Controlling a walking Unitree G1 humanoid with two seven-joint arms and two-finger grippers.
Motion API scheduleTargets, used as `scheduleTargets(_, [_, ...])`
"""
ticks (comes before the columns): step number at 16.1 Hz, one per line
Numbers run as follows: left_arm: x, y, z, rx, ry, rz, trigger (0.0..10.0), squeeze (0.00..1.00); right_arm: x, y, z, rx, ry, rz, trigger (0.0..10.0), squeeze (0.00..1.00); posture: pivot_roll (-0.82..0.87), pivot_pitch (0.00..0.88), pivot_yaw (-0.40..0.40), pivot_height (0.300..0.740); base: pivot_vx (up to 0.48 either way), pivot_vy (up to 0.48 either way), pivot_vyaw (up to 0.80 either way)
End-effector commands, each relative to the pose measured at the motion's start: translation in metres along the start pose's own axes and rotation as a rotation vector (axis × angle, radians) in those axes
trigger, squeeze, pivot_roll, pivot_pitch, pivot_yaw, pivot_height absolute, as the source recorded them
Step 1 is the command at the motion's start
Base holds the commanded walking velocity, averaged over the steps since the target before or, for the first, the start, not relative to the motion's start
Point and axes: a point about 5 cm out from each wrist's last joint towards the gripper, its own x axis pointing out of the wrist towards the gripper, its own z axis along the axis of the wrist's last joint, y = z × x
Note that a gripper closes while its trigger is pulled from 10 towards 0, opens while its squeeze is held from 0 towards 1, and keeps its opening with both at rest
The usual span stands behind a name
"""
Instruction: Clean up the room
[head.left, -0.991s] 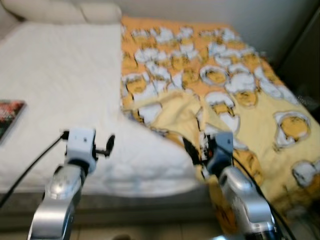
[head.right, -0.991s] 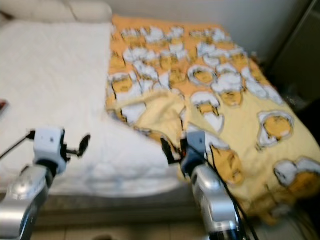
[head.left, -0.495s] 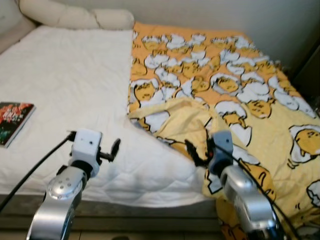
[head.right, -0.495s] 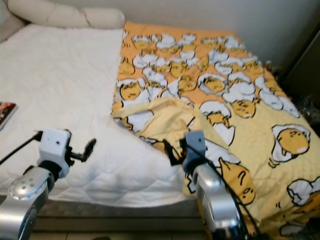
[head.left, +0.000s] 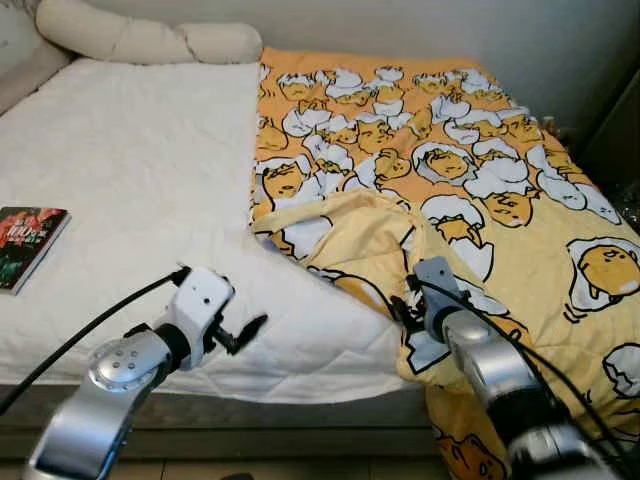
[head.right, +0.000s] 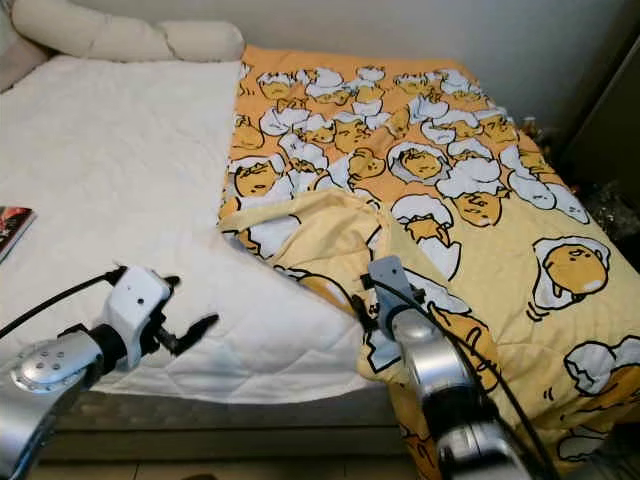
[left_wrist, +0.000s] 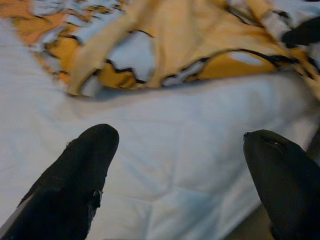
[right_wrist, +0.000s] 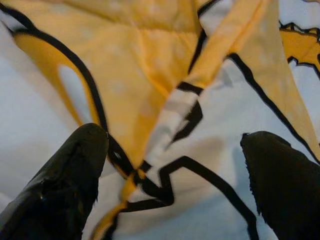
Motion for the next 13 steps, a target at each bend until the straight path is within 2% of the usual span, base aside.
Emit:
scheduleTargets(1, [-0.001,-0.002,0.007,0.032,-0.014,-0.065,10.0,0.00,0.005,-0.005,-0.002,-0.017,0.030,-0.013,10.0,0.00,0.01,0.000,-0.029,0.740,0.000,0.000,0.00])
scheduleTargets(3, [-0.003,0.000,0.008,0.052,-0.004,-0.091,10.0,0.00,0.011,-0.007,-0.005,-0.079,0.062,-0.035,10.0,0.00,0.02,0.000,-0.025,0.740,0.000,0.000,0.00])
scheduleTargets(4, [-0.004,0.000,0.008,0.059,0.004,-0.102,10.0,0.00,0.013,-0.008,-0.007,-0.099,0.072,-0.051,8.9,0.00,0.03,0.000,-0.026,0.740,0.000,0.000,0.00])
scheduleTargets(5, [-0.005,0.000,0.009,0.062,0.008,-0.114,10.0,0.00,0.014,-0.009,-0.007,-0.096,0.082,-0.058,3.4,0.00,0.03,0.000,-0.027,0.740,0.000,0.000,0.00])
scheduleTargets(6, [-0.007,-0.001,0.009,0.063,0.010,-0.120,10.0,0.00,0.015,-0.009,-0.005,-0.100,0.080,-0.066,0.0,0.00,0.04,0.000,-0.031,0.740,0.000,0.000,0.00])
scheduleTargets(13, [-0.008,-0.005,0.009,0.054,0.014,-0.159,10.0,0.00,0.016,-0.013,-0.006,-0.079,0.072,-0.070,0.0,0.00,0.02,0.000,-0.026,0.740,0.000,0.000,0.00])
